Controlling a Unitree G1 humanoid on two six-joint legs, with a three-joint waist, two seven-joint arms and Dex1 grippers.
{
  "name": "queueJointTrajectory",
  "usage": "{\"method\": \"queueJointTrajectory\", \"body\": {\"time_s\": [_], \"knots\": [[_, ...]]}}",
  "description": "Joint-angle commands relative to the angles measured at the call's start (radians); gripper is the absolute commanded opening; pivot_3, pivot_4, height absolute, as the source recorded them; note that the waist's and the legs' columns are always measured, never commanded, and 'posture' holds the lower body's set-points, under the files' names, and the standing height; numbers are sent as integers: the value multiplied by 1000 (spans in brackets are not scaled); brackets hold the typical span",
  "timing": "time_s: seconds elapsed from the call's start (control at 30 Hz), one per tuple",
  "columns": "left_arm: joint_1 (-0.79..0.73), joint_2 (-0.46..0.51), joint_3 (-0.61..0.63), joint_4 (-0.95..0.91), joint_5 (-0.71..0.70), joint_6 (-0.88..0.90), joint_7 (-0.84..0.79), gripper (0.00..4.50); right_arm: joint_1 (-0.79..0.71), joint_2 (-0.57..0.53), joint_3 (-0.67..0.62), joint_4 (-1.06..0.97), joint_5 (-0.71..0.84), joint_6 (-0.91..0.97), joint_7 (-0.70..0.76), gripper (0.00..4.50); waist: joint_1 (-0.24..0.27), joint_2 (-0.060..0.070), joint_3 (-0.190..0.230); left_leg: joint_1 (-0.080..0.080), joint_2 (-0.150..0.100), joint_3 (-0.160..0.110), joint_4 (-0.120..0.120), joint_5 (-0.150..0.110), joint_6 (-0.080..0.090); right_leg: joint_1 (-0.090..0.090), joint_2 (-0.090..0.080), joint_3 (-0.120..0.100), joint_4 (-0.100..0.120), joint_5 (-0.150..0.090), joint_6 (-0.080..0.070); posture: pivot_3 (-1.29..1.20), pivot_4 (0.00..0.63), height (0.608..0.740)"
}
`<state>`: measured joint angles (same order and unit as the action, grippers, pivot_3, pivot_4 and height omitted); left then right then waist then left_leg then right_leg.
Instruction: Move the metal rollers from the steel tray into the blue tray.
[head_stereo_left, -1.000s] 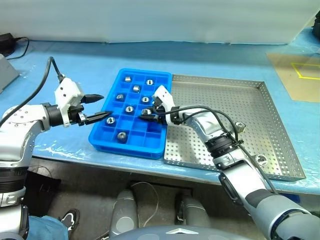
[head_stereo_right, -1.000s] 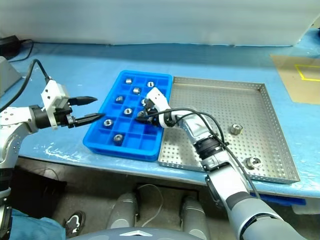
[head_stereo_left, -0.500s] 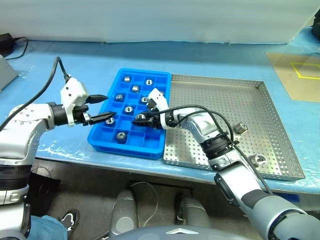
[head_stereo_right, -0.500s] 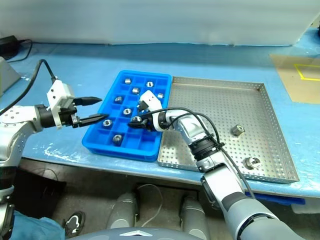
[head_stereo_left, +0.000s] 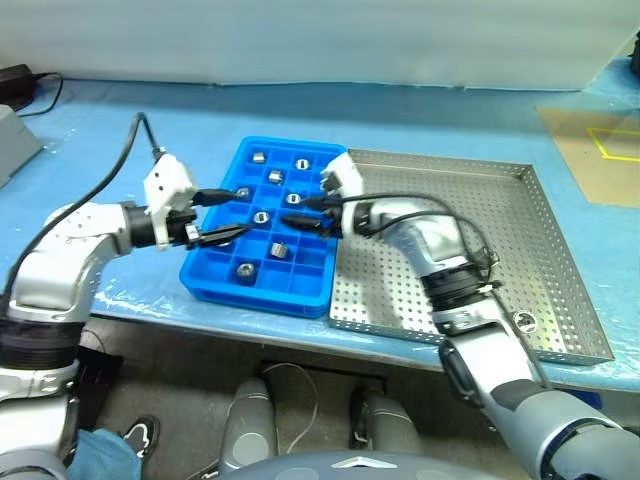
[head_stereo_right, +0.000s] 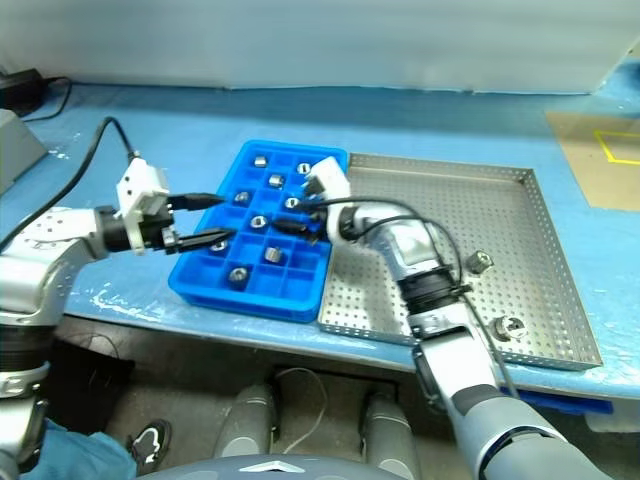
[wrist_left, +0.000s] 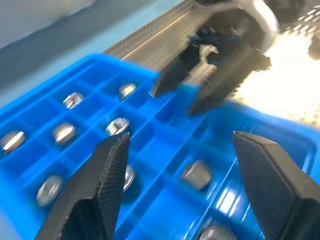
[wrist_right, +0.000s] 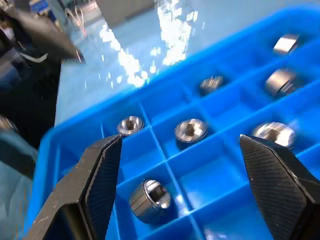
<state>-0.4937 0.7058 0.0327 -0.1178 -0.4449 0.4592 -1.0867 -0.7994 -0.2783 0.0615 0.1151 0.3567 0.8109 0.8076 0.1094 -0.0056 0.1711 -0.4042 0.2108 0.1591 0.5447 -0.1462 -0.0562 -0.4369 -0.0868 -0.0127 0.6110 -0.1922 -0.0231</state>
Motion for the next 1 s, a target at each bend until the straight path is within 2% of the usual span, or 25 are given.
{"method": "queueJointTrajectory", "body": {"time_s": [0.03,0.27,0.37,0.5,0.7,1.0], "knots": [[-74,-61,-57,30,9,-40,-9,3482,60,-79,-64,-136,52,30,11,3870,-7,-1,0,1,0,0,0,0,0,1,0,0,0,0,0,-73,150,740],[-198,-185,-163,187,42,-124,-100,3482,258,-246,-167,-323,67,90,-58,3870,-42,0,-1,2,2,1,1,0,0,0,5,3,0,0,0,-240,150,740],[-248,-238,-196,284,65,-181,-144,3482,363,-284,-237,-388,57,95,-116,3870,-51,0,-1,2,4,1,1,0,1,0,7,4,-1,0,0,-320,150,740],[-300,-295,-217,377,86,-233,-189,3482,429,-284,-299,-400,25,85,-227,3870,-76,0,-1,2,6,3,2,0,1,0,9,6,-1,1,-2,-385,150,740],[-345,-336,-234,466,116,-291,-241,3482,497,-255,-325,-411,31,54,-298,3870,-113,0,-1,7,9,7,3,-1,3,1,13,11,-3,3,-2,-432,150,740],[-347,-331,-215,468,114,-275,-248,3482,490,-199,-271,-232,-48,-104,-374,3870,-123,0,-1,5,10,9,9,-5,9,1,13,12,-3,3,-2,-396,150,740]]}}
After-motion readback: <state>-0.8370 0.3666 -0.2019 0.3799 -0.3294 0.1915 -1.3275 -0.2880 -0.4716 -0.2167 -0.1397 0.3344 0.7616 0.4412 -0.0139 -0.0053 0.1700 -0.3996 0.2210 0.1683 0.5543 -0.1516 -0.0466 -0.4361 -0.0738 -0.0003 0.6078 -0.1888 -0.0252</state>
